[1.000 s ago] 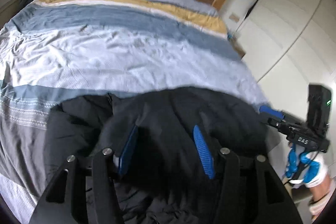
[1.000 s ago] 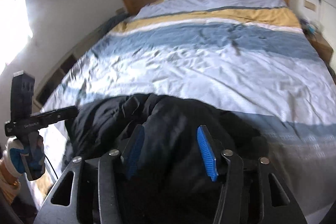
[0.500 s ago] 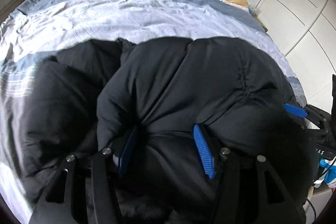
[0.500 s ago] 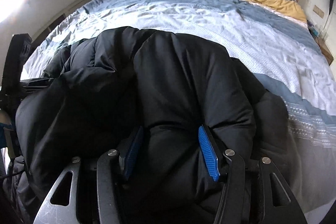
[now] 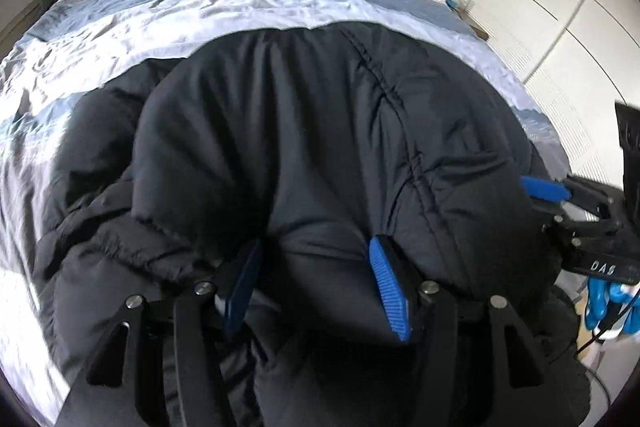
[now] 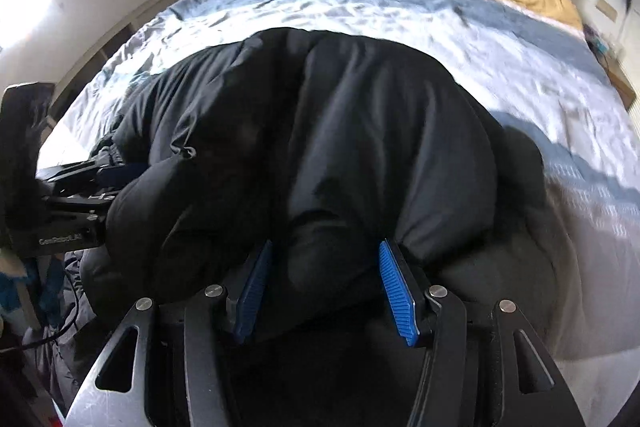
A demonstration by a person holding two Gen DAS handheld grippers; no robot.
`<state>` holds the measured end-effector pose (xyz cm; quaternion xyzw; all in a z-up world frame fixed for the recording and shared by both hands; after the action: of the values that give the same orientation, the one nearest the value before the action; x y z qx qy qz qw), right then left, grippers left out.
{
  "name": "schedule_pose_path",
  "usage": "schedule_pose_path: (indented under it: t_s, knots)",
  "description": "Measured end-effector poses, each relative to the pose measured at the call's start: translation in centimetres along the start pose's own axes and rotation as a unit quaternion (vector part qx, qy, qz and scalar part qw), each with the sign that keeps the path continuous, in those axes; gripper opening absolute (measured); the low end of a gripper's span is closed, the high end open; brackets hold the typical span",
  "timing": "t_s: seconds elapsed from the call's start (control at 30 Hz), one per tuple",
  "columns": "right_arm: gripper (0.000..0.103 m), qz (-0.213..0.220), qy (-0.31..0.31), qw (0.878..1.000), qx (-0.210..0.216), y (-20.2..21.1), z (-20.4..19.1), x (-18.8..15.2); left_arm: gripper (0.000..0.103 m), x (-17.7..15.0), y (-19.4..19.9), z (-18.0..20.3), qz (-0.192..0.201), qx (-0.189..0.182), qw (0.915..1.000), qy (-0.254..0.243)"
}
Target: Fold large clothes
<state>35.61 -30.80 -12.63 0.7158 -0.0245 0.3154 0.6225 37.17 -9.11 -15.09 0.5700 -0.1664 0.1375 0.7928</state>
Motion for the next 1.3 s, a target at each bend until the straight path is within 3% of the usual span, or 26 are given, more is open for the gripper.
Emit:
schedule_pose_path:
  t_s: [0.47, 0.57, 0.67, 1.1, 1.17, 1.3]
  knots:
    - [0.055, -0.008, -0.09, 0.996, -0.026, 11.8, -2.7, -5.8, 0.055, -4.4, 14.0, 0.5, 0.028, 0.063, 0.9976, -0.011]
    - [0.055, -0.01, -0.105, 0.994, -0.031, 14.2, -3.7, -7.3, 0.066, -5.1, 16.8, 0.4, 0.038, 0.073, 0.9964, -0.018]
    - [0.056, -0.016, -0.106, 0.993, -0.042, 16.4, -4.7, -8.8, 0.067, -6.4, 19.1, -0.3, 0.038, 0.08, 0.9959, -0.016]
    - [0.059, -0.03, -0.147, 0.986, -0.068, 21.7, -4.9, -13.3, 0.067, -9.7, 24.5, -4.4, 0.037, 0.113, 0.9928, 0.013]
    - [0.065, -0.026, -0.151, 0.986, -0.07, 22.3, -4.6, -13.4, 0.067, -9.9, 25.5, -5.0, 0.042, 0.12, 0.9917, 0.016]
    - [0.067, -0.022, -0.158, 0.984, -0.078, 23.7, -4.0, -14.0, 0.068, -10.3, 26.7, -6.0, 0.048, 0.13, 0.9901, 0.022]
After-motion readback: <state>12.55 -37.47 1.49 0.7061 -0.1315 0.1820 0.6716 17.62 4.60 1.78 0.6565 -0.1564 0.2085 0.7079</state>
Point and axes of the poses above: each gripper's, at about its wrist camera, not at the fingertips, and y roughly against the way its jaws point, z to its right, x to its top, the point moved 8 cm from there along -y, roughly the way its jaws point, and after that the axes turned 13 degrees about y, right-handed, at the moved point
